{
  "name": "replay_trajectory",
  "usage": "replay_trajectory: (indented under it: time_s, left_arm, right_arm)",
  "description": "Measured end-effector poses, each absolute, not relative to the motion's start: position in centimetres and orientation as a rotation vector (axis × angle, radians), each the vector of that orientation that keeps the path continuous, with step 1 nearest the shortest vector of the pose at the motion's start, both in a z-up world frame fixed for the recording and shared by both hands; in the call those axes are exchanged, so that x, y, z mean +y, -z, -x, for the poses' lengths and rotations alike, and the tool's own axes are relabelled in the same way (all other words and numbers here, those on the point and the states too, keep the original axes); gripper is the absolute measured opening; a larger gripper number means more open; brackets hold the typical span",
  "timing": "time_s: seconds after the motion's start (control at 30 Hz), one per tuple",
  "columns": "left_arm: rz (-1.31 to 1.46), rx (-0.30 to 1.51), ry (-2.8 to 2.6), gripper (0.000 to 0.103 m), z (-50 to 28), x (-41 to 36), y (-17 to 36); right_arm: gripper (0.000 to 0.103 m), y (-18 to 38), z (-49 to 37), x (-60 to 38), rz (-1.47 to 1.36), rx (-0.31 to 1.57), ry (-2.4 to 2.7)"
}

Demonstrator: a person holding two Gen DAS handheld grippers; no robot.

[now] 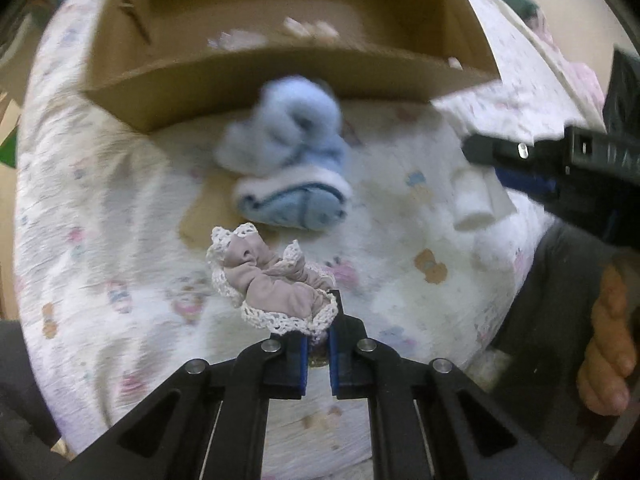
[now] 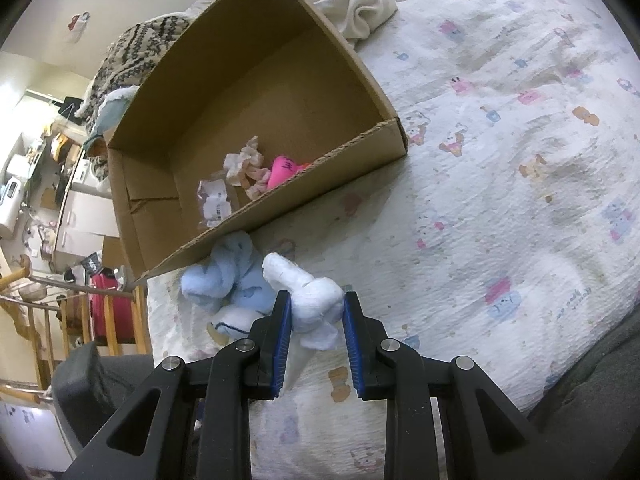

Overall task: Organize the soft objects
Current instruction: 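Carry the white sock and lace doll over the box with both grippers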

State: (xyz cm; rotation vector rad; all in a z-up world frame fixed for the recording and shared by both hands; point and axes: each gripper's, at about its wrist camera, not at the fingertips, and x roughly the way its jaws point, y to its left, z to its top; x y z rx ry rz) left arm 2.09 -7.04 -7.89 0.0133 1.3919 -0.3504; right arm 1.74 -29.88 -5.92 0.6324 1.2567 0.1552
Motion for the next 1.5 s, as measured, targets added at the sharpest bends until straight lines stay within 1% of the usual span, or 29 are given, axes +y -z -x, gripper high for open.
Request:
replay_trajectory:
  time_s: [0.33,0.57,0.97,1.17,1.5]
  left_arm:
    - [0.062,1.289,0.221,0.007,-1.9,-2.5,4.9]
    - [0.11,1.153,0.162,0.007,-2.7,-0.2,0.6]
    - [0.093,1.058,0.166,0.007,-5.0,-0.4,-2.8]
    - [0.07,1.029,0.173,0.007,-6.6,-1.0,-3.9]
    - [0.049,1.013,0.178,0.007,-10.3,-1.7,-4.3]
  right_arm:
    - [0.027,4.2,-1.1,-29.3,-0.612,1.208,-0.196]
    - [0.027,1.8,-0.5,-29.4,-0.621,1.123,-0.235]
    - [0.027,-2.5,-1.5,-28.6,-0.589,1.042,-0.275]
    - [0.027,-2.9,-3.0,-28.3,-0.563,1.043,-0.28]
    - [0.027,-3.2,-6.2,-28.5,-0.537,1.039,-0.264]
